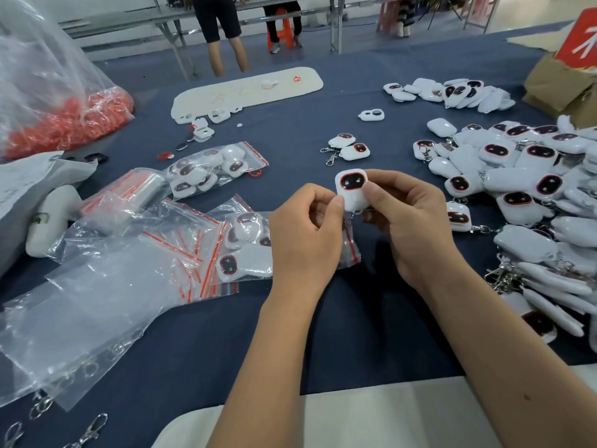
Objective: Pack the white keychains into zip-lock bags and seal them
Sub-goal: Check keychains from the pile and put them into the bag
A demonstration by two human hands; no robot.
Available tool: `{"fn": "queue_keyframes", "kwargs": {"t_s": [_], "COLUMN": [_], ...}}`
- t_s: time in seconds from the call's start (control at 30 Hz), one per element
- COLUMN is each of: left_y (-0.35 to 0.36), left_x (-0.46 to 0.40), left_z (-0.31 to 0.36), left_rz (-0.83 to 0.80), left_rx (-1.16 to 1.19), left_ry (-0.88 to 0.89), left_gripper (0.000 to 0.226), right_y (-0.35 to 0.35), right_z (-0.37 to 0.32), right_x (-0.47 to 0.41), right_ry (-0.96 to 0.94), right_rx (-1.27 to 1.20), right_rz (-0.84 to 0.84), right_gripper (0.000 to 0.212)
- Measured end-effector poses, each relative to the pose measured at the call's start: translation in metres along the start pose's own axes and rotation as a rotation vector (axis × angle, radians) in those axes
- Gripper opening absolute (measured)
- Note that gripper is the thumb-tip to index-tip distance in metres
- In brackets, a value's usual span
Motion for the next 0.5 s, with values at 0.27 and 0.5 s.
{"fn": "queue_keyframes", "kwargs": {"t_s": [0.27,0.5], "left_y": [-0.0042,-0.0039], "left_x": [-0.0034,-0.0048], "left_z": [-0.0027,-0.0055], "left_rz": [-0.015,-0.020], "left_rx": [0.187,0.194], "left_ry": [-0.151,-0.195], "left_gripper": [0.007,0.008], "right_y": [0.0028,0.0026], "right_z": [0.0003,0.0016], "right_x": [0.0032,0.0029], "right_ry": [-0.039,-0.074], "right_rx": [0.055,0.111], "right_rz": [-0.099,-0.131], "right_gripper": [0.019,0.019]}}
Point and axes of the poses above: each hand's wrist, its own x-axis away from the middle knuckle, its own y-axis out of the palm, z = x × y, the point moved 2 cm from there along -x, towards the middle knuckle, and after that the axes turned 7 degrees about z, right-handed, at the moved point
